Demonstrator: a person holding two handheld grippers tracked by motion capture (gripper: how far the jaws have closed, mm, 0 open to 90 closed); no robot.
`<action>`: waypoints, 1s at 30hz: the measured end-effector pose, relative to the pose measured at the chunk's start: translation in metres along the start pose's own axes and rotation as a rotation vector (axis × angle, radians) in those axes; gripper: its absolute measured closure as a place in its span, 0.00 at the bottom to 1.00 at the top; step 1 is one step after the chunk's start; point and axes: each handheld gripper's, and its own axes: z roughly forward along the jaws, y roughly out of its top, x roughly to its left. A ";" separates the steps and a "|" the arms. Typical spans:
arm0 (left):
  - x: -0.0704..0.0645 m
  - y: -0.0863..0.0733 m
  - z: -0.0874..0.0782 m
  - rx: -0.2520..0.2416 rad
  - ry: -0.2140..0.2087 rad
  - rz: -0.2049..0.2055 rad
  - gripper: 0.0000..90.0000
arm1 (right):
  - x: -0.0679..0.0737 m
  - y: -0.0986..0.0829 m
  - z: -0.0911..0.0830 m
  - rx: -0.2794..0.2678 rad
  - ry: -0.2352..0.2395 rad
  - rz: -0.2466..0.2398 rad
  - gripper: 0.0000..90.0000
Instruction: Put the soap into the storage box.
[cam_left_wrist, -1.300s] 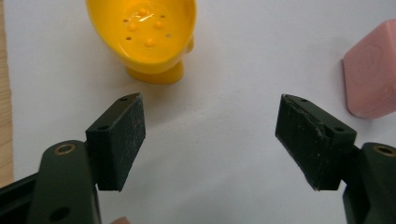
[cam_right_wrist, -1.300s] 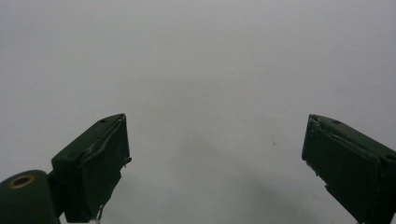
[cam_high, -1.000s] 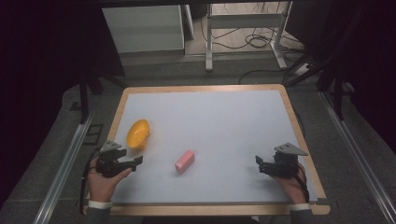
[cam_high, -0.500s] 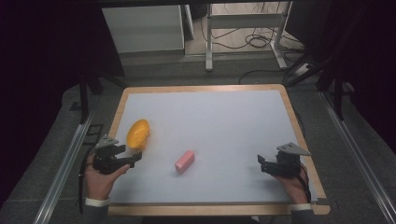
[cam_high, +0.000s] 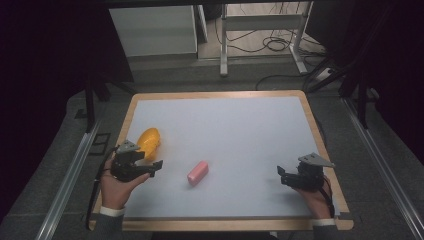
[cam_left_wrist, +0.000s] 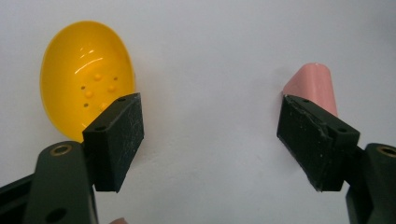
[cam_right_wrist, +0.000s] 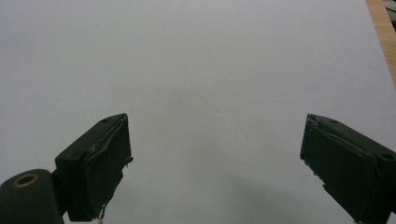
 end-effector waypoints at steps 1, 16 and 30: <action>-0.001 0.001 0.000 0.001 -0.002 0.004 0.26 | 0.000 0.000 0.000 0.000 -0.002 -0.001 0.09; -0.016 0.010 0.010 0.031 -0.029 0.046 0.25 | -0.001 0.000 -0.001 0.002 -0.012 -0.006 0.09; -0.031 0.022 0.020 0.046 -0.048 0.087 0.25 | -0.001 -0.001 0.000 0.011 -0.015 -0.009 0.09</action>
